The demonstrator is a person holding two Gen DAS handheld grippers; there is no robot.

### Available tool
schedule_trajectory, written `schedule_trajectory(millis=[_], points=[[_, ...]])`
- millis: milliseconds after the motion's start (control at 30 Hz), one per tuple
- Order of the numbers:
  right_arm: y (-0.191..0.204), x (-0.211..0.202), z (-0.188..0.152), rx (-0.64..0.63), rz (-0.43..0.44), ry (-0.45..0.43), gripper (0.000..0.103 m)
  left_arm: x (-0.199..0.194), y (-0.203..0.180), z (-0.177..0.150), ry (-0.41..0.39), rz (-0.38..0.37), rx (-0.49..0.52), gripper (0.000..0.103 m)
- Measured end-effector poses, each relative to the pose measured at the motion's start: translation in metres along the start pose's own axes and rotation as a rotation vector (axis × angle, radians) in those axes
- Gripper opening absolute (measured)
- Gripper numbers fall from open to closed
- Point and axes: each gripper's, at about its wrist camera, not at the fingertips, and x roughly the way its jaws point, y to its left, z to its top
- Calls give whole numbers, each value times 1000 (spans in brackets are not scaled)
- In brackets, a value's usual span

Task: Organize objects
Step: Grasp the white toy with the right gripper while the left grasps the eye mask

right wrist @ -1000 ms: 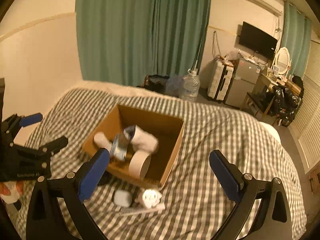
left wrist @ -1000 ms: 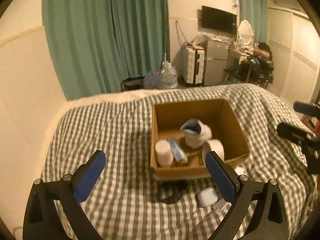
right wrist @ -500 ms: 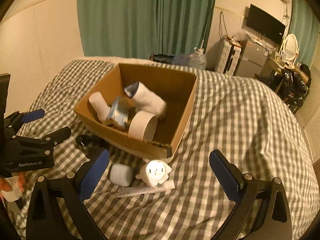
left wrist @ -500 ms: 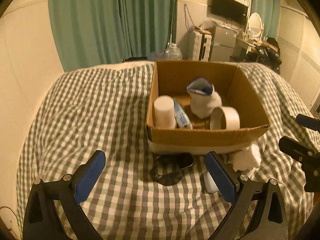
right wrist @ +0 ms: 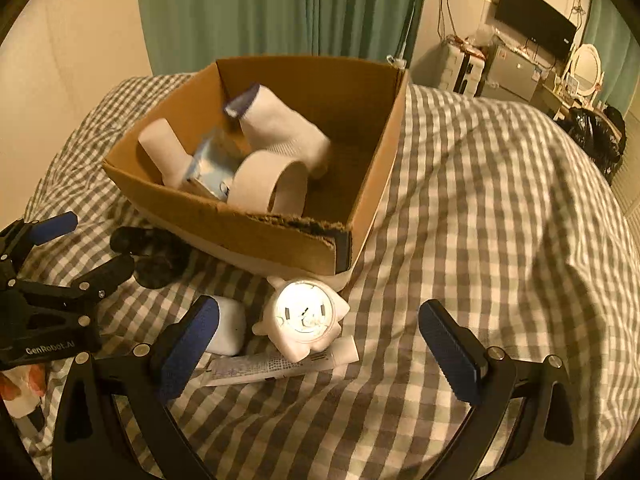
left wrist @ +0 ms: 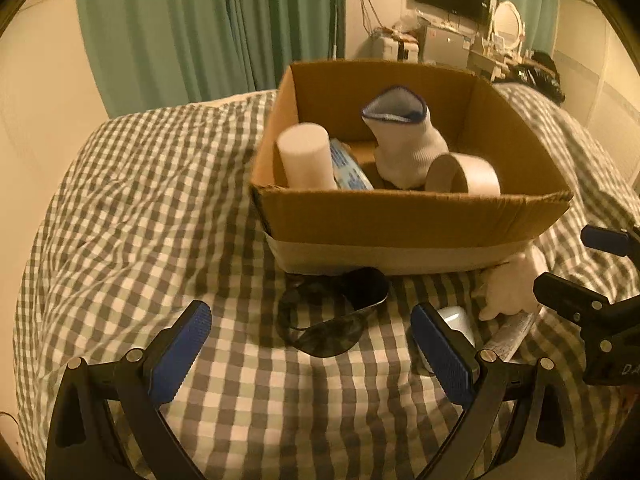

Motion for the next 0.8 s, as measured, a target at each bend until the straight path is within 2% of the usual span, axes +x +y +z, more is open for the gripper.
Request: schedule_trajectory(millis=[233,367,533,700,800], points=[[3,18,-2,-7,3,54,85,18,-15,0,2,29,50,103],[6,23,-5,-23,-19,69,70,26,-18,-2,5,34,62,103],[8,28,-8,-24,-16,88,51,42,-14,-2,62,35,39,103],[9,31,-12,-12,-4,96,50,54,-8,-2,104,13,10,102],[10,30,-13,-14,-4,95,50,60,-5,-3,127,3,-3,93]])
